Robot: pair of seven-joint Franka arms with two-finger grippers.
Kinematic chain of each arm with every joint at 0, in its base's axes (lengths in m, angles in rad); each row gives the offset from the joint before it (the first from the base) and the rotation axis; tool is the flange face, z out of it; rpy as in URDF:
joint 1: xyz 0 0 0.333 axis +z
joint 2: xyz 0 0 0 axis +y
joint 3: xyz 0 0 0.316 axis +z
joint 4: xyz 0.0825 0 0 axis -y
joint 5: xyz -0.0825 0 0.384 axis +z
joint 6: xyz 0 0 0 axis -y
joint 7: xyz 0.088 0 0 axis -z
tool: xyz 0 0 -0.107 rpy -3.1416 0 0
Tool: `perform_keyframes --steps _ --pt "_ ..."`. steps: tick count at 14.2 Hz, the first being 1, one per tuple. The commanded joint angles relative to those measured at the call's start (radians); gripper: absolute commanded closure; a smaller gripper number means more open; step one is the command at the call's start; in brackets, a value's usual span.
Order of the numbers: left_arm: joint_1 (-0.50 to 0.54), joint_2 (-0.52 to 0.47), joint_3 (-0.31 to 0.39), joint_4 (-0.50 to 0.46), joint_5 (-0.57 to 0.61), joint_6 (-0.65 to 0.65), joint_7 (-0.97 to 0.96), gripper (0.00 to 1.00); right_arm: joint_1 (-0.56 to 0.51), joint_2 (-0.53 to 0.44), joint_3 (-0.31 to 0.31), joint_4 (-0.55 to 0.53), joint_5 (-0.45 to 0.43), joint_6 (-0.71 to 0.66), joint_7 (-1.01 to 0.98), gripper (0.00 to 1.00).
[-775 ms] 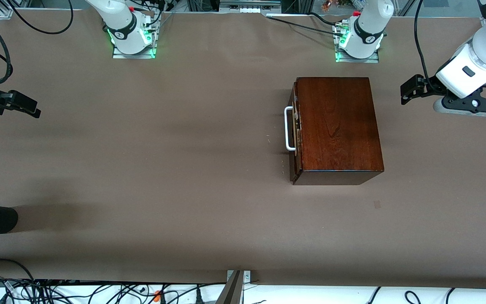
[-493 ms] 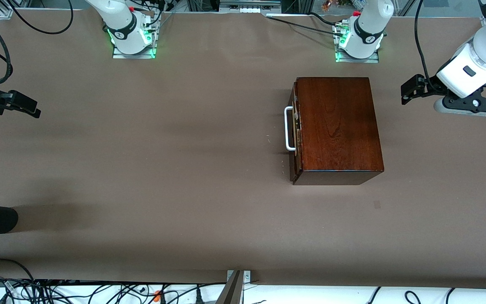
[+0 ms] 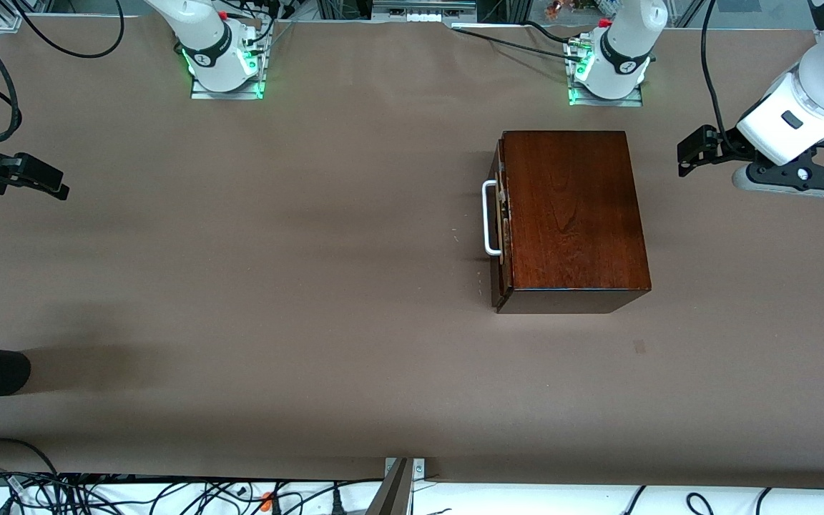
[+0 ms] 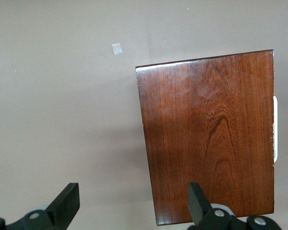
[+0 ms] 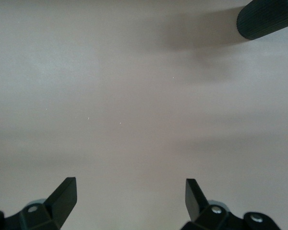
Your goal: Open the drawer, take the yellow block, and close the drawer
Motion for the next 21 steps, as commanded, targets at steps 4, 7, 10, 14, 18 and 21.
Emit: perform_keyframes --steps 4,7,10,14,18,21 --pt "-0.001 0.018 -0.038 0.047 0.012 -0.036 -0.007 0.00 -0.003 -0.003 0.002 0.000 0.010 0.004 0.004 0.00" --pt "0.005 0.018 -0.038 0.047 0.012 -0.041 -0.009 0.00 -0.003 -0.003 0.002 0.000 0.010 0.004 0.004 0.00" --pt "0.008 0.020 -0.038 0.045 0.007 -0.042 -0.010 0.00 -0.001 -0.001 0.002 0.000 0.010 0.008 0.004 0.00" --pt "-0.006 0.027 -0.041 0.047 -0.002 -0.132 -0.007 0.00 -0.001 -0.001 0.002 0.000 0.010 0.008 0.004 0.00" --pt "-0.049 0.107 -0.041 0.048 -0.024 -0.140 0.023 0.00 -0.003 -0.006 0.000 0.000 0.010 0.007 0.004 0.00" --pt "-0.162 0.214 -0.039 0.103 -0.022 -0.033 -0.094 0.00 -0.003 -0.003 0.000 0.000 0.010 0.007 0.004 0.00"
